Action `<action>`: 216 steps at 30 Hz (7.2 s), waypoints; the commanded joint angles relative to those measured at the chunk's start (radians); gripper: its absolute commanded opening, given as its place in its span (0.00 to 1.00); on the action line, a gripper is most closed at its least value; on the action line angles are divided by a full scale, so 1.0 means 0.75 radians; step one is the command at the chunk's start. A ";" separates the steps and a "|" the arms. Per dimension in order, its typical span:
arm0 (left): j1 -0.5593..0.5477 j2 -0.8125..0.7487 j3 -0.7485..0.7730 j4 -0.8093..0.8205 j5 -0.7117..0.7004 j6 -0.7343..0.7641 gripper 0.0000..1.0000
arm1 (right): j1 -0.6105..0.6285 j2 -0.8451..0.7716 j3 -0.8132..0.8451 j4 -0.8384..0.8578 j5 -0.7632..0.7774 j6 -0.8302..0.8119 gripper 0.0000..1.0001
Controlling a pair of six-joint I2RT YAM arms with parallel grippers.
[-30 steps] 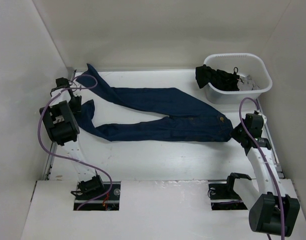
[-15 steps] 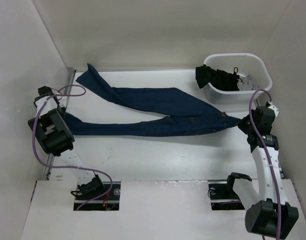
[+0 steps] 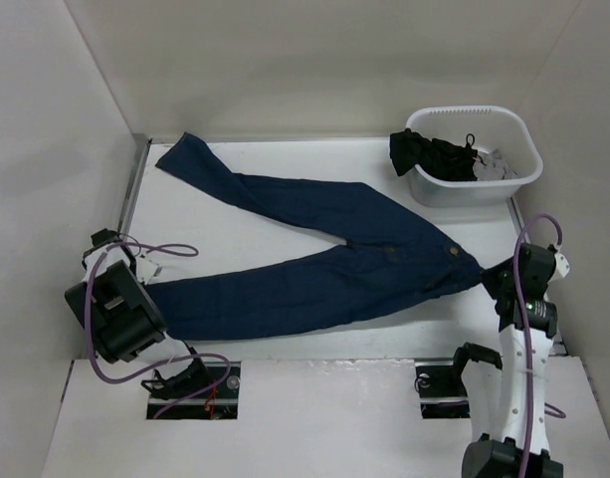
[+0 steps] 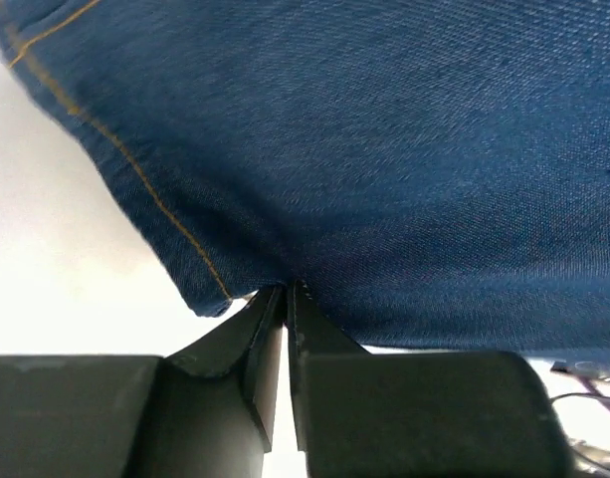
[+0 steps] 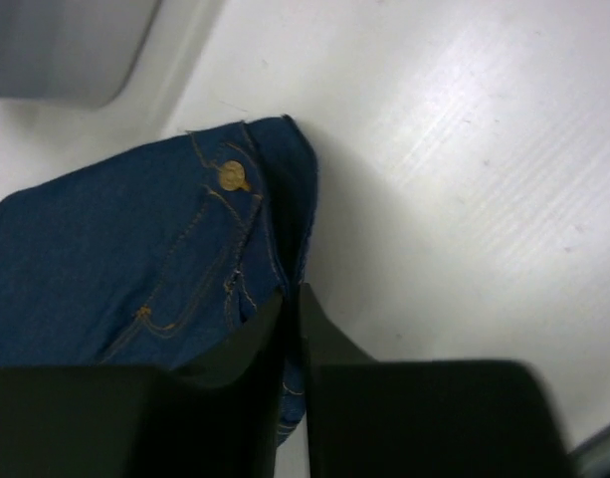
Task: Fold and stack the trousers
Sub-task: Flatten the trousers out, then fold the trousers
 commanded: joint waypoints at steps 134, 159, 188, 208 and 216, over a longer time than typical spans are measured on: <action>-0.323 1.226 1.918 -0.220 0.549 -0.908 0.69 | 0.803 1.423 0.926 0.077 0.186 -0.565 0.00; -0.303 1.349 1.805 -0.120 0.531 -1.220 0.57 | 0.875 1.378 0.964 0.027 0.276 -0.592 0.00; -0.096 -0.048 0.438 0.363 0.560 -0.584 0.00 | 1.676 0.805 0.394 -0.264 0.778 0.362 0.38; -0.198 -0.314 0.067 0.434 0.535 -0.575 0.00 | 1.149 1.315 1.068 0.062 0.215 -0.099 0.93; -0.290 -0.335 0.077 0.492 0.474 -0.565 0.01 | 1.094 1.719 1.355 -0.197 0.016 -0.117 0.88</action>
